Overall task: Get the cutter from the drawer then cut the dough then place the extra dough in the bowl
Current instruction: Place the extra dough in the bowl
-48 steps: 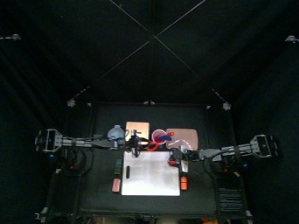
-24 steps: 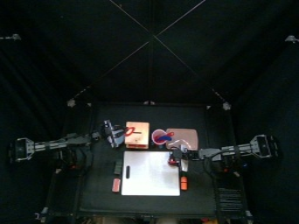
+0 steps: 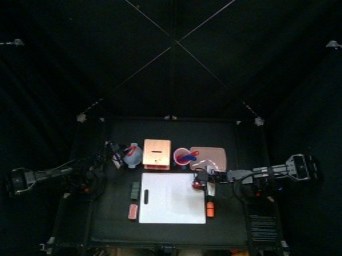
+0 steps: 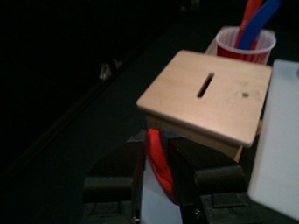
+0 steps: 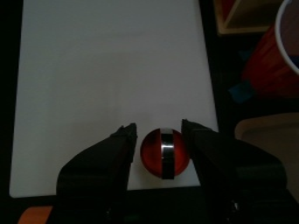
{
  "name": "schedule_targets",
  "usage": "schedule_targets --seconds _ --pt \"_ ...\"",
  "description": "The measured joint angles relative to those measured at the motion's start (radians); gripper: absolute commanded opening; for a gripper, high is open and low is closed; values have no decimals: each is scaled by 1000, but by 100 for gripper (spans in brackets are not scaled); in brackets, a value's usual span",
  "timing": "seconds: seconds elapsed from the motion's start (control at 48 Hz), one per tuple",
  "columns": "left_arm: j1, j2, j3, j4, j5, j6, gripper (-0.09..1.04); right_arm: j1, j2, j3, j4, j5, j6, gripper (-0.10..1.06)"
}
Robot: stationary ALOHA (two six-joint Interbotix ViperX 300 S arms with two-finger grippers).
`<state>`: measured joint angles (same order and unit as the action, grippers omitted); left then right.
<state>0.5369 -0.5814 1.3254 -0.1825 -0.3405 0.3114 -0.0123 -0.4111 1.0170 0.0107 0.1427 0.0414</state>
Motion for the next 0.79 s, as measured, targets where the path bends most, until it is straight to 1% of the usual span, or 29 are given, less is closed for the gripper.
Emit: schedule_targets --seconds 0.062,0.146,0.312,0.396,0.5,0.688,0.792 --pt "0 25 -11 -9 -2 -3 82 0 0 0 0 0 0 82" --pt "0 37 -25 -21 -2 -2 87 0 0 -3 0 -2 0 82" --pt "-2 32 -29 -48 -14 -3 87 -2 2 -6 0 -17 -2 82" --pt "-17 12 -29 -57 -51 -8 87 -2 2 -12 -2 -41 -9 82" --pt "-89 -26 -29 -58 -127 -5 86 -9 2 -26 -23 -106 -11 82" --pt "-279 -44 -38 -34 -261 -5 86 -44 -5 -35 -100 -331 -11 82" --pt "-365 -43 -52 -31 -313 -5 86 -63 -5 -37 -123 -449 -9 82"
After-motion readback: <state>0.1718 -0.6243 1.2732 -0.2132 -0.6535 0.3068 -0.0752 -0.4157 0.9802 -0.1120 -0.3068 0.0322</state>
